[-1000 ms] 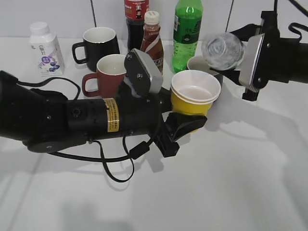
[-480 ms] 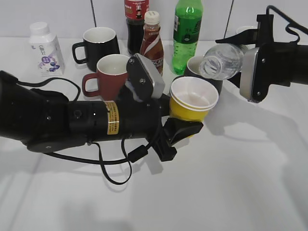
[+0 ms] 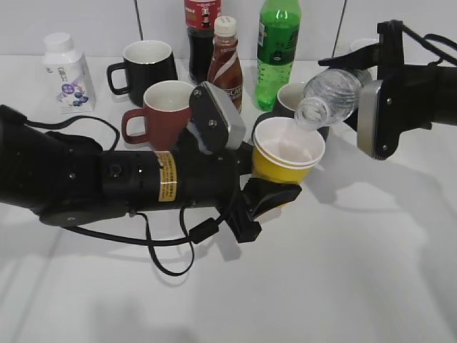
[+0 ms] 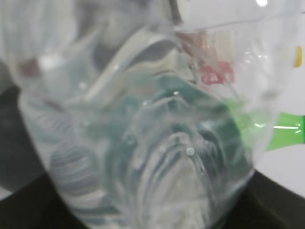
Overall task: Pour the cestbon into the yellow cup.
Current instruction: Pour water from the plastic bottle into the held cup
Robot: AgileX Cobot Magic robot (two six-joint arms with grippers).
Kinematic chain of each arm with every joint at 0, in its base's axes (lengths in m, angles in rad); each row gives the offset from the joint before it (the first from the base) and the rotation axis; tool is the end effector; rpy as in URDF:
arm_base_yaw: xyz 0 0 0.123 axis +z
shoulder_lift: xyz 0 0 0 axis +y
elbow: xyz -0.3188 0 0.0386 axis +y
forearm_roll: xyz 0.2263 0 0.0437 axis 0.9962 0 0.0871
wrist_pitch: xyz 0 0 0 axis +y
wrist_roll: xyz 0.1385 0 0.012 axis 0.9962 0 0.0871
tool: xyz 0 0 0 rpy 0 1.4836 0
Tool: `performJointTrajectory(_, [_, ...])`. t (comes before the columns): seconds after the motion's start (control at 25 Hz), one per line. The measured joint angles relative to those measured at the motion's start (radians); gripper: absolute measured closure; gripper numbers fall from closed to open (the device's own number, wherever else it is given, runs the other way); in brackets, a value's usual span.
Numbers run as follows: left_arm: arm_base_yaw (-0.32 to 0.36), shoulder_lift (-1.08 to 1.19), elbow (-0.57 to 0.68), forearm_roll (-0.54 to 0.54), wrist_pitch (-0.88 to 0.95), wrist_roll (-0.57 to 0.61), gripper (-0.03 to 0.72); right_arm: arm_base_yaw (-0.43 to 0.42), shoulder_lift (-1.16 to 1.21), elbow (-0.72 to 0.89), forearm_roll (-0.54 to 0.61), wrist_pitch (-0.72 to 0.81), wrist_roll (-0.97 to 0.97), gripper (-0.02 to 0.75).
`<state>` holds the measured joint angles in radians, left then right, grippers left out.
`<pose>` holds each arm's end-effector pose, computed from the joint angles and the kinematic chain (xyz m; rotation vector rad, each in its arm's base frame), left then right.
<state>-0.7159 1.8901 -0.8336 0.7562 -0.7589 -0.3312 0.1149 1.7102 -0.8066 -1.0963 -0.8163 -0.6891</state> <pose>0.2592 -0.3124 0.1942 1.2120 1.5506 -0.7703 0.3432 0.1302 0.2448 -1.6701 0.8208 -0.3628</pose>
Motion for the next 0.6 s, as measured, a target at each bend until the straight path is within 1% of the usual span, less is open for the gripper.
performJointTrajectory(0.6, [0.0,0.0,0.0,0.004,0.0,0.0,0.288,0.0,0.0,0.0,0.05,-0.011,-0.106,0.26])
